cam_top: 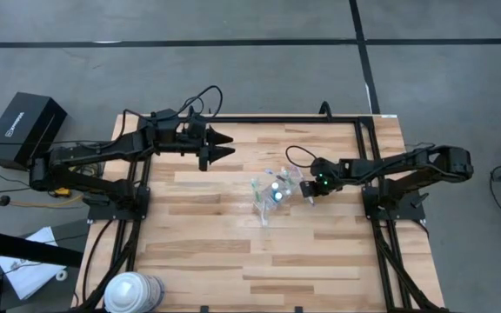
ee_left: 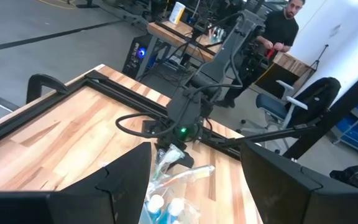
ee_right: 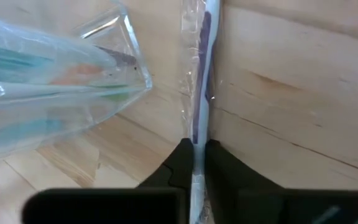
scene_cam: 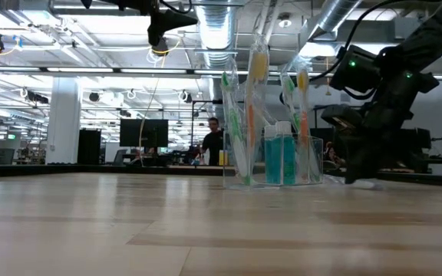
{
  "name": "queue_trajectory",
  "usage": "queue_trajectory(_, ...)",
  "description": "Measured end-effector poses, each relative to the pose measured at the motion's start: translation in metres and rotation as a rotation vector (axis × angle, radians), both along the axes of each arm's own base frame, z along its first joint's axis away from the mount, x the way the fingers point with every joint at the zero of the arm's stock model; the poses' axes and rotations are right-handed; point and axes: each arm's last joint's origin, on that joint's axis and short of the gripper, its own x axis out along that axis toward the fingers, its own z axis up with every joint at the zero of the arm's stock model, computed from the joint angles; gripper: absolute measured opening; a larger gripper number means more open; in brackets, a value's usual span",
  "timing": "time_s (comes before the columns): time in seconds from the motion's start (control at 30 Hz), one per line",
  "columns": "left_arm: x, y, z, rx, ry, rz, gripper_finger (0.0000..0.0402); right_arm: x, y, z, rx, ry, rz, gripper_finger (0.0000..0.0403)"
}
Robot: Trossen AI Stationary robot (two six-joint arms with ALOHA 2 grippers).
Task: Pick & Place toothbrushing station
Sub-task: Put the purple toothbrush into the transparent organizer
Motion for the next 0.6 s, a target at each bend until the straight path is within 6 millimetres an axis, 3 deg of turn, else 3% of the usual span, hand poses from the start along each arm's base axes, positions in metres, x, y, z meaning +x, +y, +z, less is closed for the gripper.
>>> queue_trajectory(0.4,0.000,0.000,0.000,0.001,0.000,0.000,0.0241,0.005,-0.004,0.004,-0.045,-0.064,-0.043,0.0005)
queue_trajectory(0.6,-0.001,0.004,0.000,0.008,-0.001,0.015,0.0241,0.008,-0.019,0.023,-0.135,-0.226,-0.133,0.0004)
